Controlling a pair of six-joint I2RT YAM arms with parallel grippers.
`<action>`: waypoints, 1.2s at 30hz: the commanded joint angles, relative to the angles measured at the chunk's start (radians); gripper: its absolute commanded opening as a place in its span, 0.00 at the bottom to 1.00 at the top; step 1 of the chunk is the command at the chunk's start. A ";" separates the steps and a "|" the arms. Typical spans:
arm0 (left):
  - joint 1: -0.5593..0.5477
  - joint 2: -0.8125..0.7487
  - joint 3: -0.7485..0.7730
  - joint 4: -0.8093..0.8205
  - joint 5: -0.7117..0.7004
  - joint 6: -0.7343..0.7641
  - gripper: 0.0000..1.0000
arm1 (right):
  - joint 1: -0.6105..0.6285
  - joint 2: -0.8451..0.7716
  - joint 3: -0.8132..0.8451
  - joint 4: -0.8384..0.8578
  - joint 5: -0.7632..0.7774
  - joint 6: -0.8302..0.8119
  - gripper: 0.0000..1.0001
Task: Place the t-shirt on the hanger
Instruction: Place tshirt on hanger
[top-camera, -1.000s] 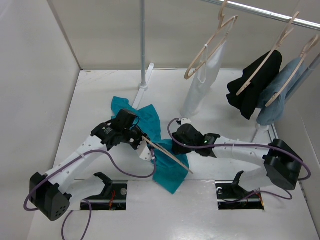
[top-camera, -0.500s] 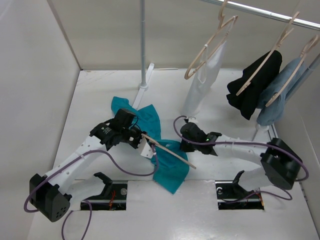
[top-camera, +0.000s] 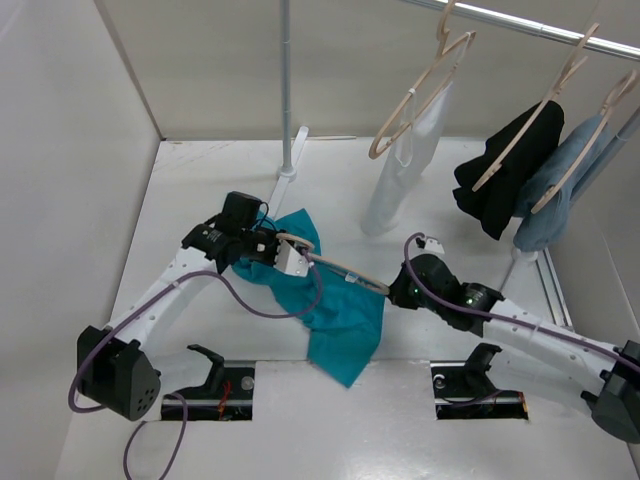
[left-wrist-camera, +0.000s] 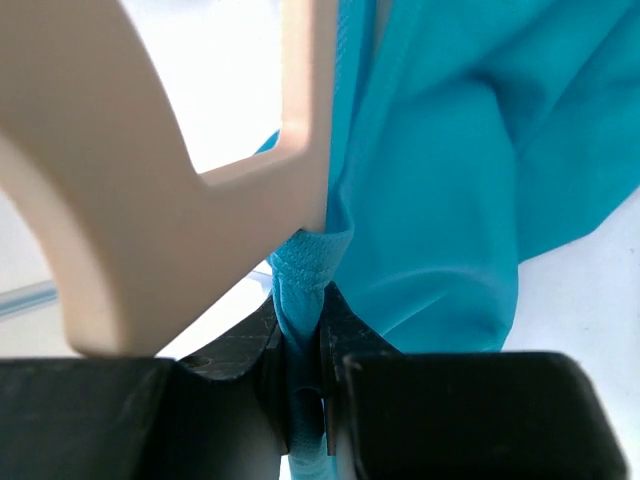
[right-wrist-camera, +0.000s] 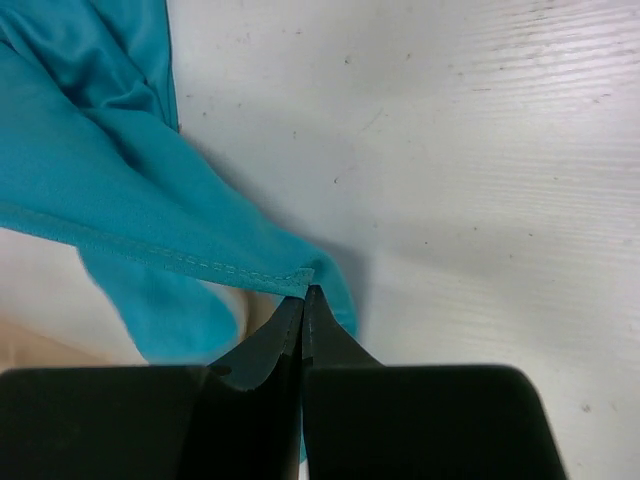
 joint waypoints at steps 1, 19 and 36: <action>0.027 -0.019 0.051 0.089 -0.090 -0.037 0.00 | -0.012 -0.057 -0.012 -0.190 0.087 0.014 0.00; 0.018 0.050 -0.026 0.224 -0.332 -0.057 0.00 | -0.002 -0.085 0.133 -0.325 0.148 -0.109 0.00; -0.307 -0.016 0.031 -0.009 -0.105 -0.143 0.00 | 0.110 0.147 0.364 0.066 -0.136 -0.580 0.00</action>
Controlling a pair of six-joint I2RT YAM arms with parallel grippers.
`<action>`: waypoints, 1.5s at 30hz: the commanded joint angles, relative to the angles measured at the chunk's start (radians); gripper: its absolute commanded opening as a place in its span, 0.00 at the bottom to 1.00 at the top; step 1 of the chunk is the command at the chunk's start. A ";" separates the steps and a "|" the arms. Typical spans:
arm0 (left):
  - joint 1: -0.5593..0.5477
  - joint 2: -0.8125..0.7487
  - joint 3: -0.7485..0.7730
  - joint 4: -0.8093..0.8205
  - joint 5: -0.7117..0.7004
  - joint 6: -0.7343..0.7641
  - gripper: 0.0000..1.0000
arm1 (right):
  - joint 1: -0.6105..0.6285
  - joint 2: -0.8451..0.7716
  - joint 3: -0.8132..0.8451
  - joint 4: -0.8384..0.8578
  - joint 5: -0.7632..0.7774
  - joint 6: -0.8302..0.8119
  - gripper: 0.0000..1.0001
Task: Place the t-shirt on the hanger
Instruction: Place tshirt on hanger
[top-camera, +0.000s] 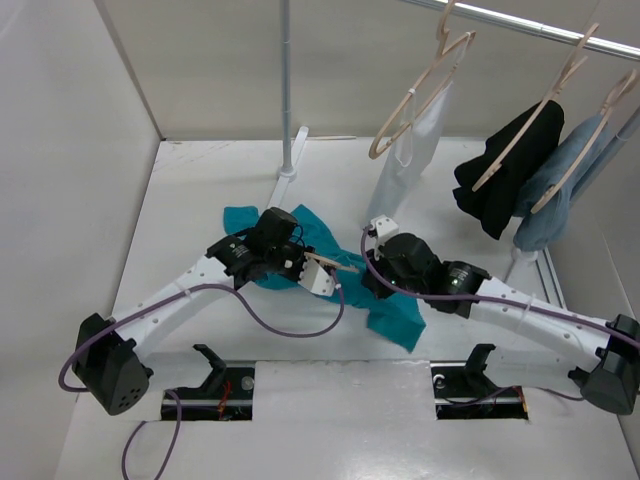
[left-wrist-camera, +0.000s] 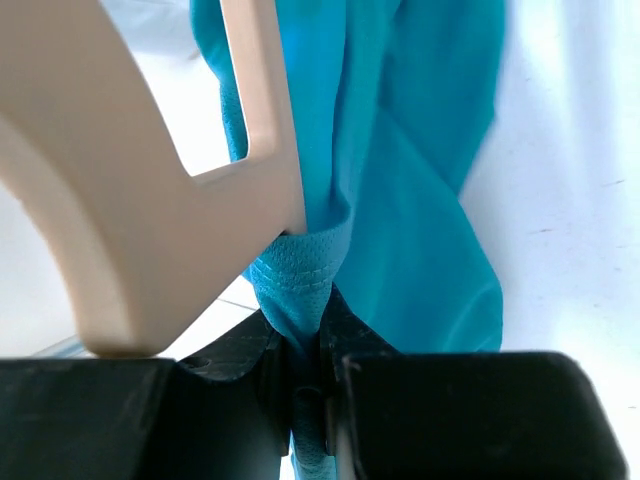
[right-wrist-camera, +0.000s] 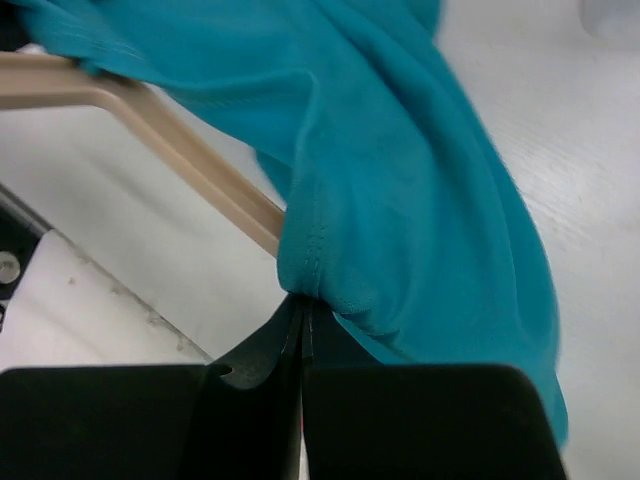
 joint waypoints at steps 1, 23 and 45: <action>-0.021 -0.033 0.049 -0.089 0.110 -0.016 0.00 | 0.001 -0.007 0.062 0.128 -0.048 -0.105 0.00; -0.084 0.018 0.126 -0.190 0.288 0.030 0.00 | 0.020 -0.201 0.139 -0.005 -0.142 -0.293 0.42; -0.058 0.090 0.178 -0.206 0.294 -0.031 0.00 | 0.074 -0.129 0.087 0.056 -0.366 -0.349 0.57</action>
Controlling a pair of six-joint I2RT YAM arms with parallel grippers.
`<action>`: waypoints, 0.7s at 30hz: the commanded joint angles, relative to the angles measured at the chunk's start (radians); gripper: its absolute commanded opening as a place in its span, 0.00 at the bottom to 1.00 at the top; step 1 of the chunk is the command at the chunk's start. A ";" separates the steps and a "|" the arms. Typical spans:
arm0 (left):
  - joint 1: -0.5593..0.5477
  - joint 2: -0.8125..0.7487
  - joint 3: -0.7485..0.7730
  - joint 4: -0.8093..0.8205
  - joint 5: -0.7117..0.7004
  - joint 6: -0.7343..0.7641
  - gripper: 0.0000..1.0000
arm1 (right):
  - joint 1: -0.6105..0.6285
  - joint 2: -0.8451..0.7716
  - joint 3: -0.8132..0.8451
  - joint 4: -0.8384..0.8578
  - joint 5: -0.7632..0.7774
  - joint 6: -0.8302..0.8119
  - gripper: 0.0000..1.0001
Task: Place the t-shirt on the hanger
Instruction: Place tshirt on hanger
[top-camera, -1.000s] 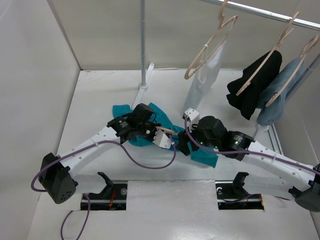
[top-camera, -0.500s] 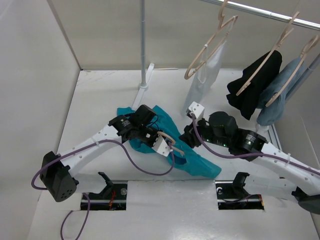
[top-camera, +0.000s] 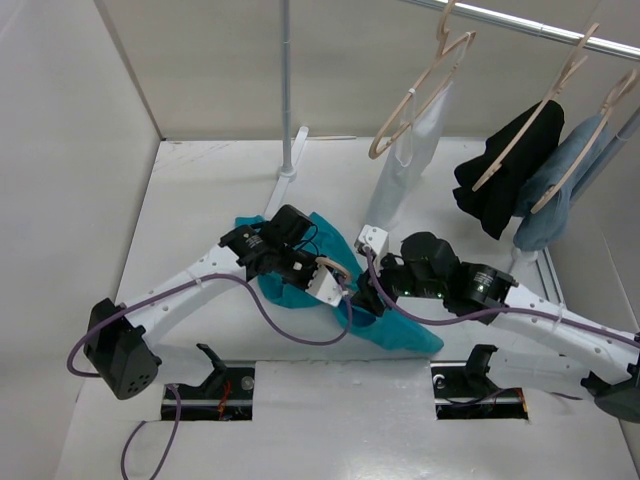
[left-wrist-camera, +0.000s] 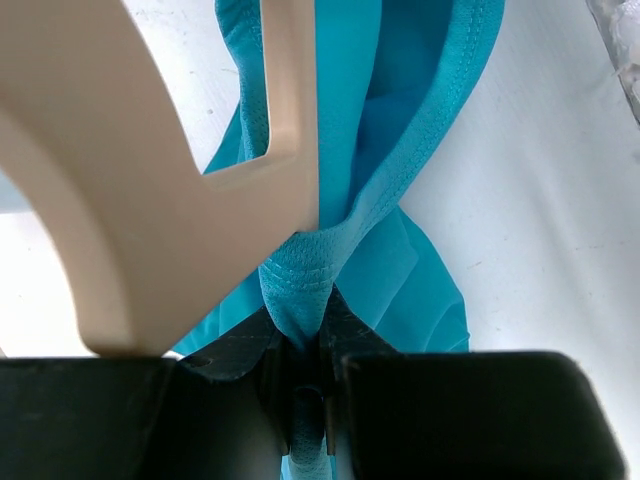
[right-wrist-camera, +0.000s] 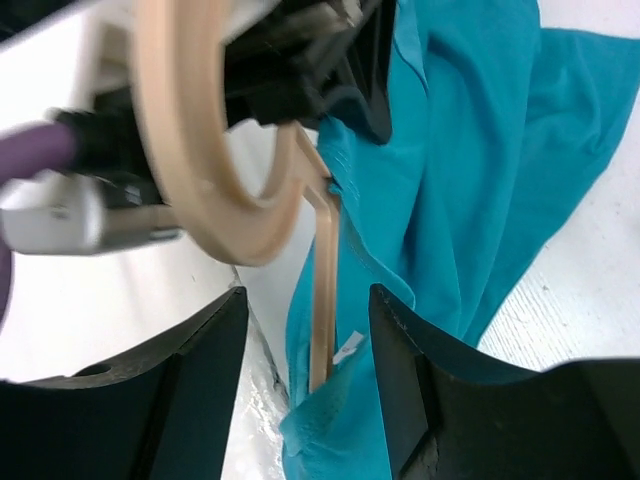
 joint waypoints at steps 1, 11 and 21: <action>0.003 0.008 0.045 -0.008 0.043 -0.010 0.00 | 0.025 -0.023 -0.001 0.086 -0.023 0.011 0.57; 0.003 0.008 0.109 -0.037 0.106 -0.019 0.00 | 0.034 0.109 -0.047 0.120 0.099 0.069 0.46; 0.015 -0.020 0.081 -0.028 0.016 -0.033 0.00 | 0.034 0.045 -0.079 0.158 0.175 0.159 0.00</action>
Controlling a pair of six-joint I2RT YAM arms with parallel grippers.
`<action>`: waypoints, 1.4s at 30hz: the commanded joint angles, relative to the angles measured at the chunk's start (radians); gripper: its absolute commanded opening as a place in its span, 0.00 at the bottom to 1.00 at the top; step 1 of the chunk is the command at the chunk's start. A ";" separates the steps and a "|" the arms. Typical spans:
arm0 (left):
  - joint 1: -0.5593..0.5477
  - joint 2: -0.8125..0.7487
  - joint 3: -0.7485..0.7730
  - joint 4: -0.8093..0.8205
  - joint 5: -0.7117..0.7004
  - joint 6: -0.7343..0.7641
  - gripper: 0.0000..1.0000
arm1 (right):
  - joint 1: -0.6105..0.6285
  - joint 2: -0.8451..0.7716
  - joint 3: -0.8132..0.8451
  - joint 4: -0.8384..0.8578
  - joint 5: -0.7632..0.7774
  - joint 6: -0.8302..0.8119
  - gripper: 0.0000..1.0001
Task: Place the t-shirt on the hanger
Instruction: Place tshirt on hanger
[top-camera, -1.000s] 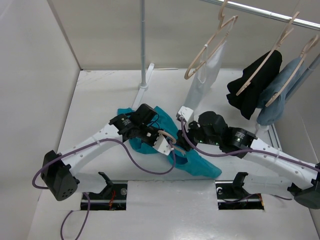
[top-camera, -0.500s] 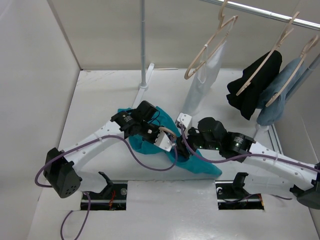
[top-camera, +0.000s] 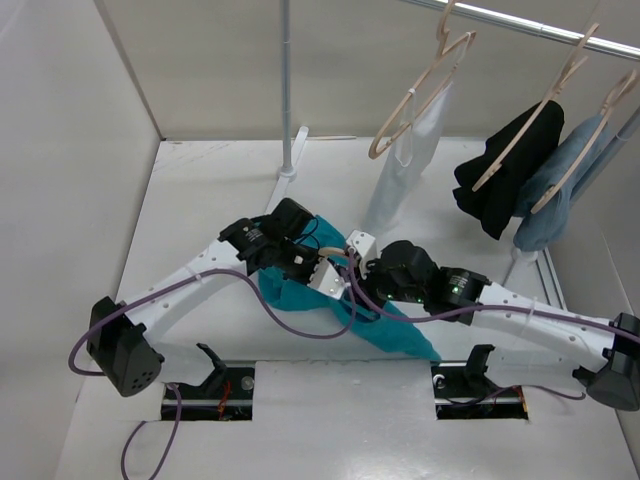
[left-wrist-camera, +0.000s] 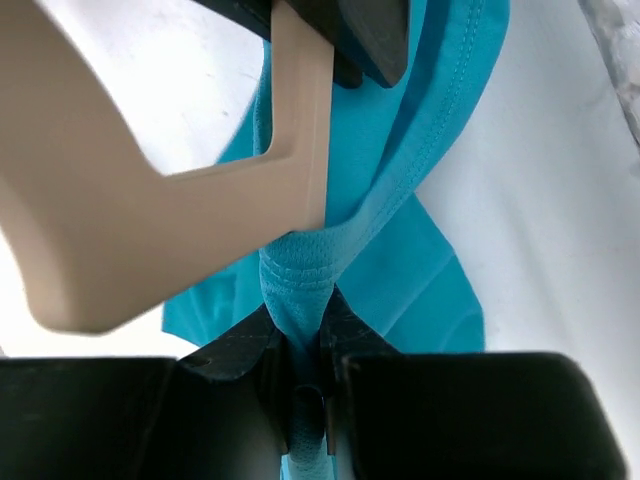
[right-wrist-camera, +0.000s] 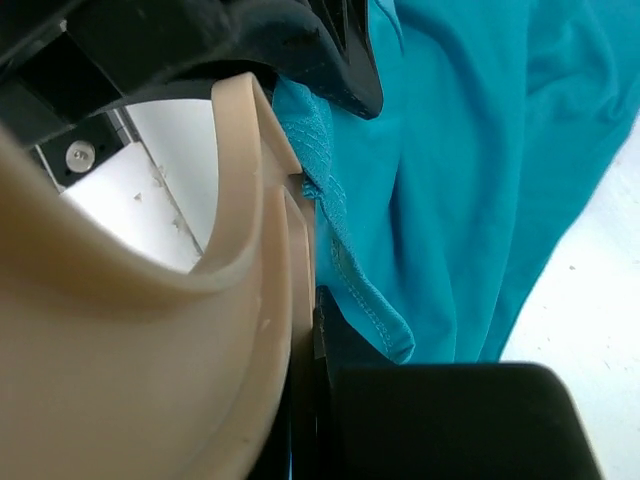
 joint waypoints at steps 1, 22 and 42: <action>0.011 -0.044 0.008 0.033 -0.013 -0.006 0.00 | -0.001 -0.075 -0.015 0.037 0.068 0.058 0.00; 0.213 -0.060 0.134 0.124 0.083 -0.140 1.00 | -0.001 -0.143 0.177 -0.193 0.147 0.078 0.00; 0.213 -0.512 0.049 0.284 -0.124 -1.120 0.75 | 0.119 0.352 0.655 0.001 0.685 0.509 0.00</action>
